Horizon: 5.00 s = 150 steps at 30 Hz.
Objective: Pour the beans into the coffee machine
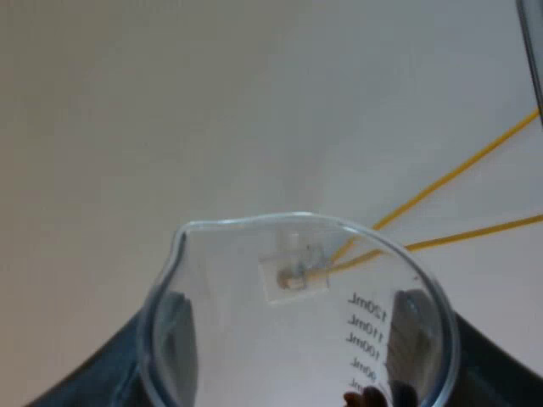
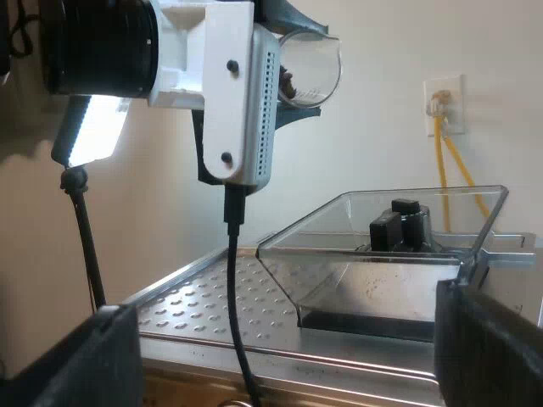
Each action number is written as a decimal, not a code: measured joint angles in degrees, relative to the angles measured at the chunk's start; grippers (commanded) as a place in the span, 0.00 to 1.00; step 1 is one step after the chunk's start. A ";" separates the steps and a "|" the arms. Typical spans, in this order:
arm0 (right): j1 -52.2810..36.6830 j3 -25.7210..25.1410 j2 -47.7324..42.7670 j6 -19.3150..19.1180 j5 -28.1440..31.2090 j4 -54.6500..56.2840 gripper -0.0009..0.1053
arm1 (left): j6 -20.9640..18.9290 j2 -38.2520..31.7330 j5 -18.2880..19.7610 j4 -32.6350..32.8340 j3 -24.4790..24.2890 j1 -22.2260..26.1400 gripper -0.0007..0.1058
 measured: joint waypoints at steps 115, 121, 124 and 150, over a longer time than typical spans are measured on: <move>0.00 0.00 0.00 0.00 -14.80 10.54 0.69 | -65.79 -16.81 -1.19 36.91 0.00 9.17 0.27; 0.00 0.00 0.00 0.00 -16.38 13.76 0.69 | -67.10 -20.30 -0.91 36.91 0.00 10.81 0.27; 0.00 0.00 0.00 0.00 -17.78 15.02 0.69 | -67.81 -21.76 -0.80 37.48 0.00 10.81 0.27; 0.00 0.00 0.00 0.00 -19.09 19.85 0.69 | -73.23 -36.96 6.47 32.31 26.12 19.13 0.27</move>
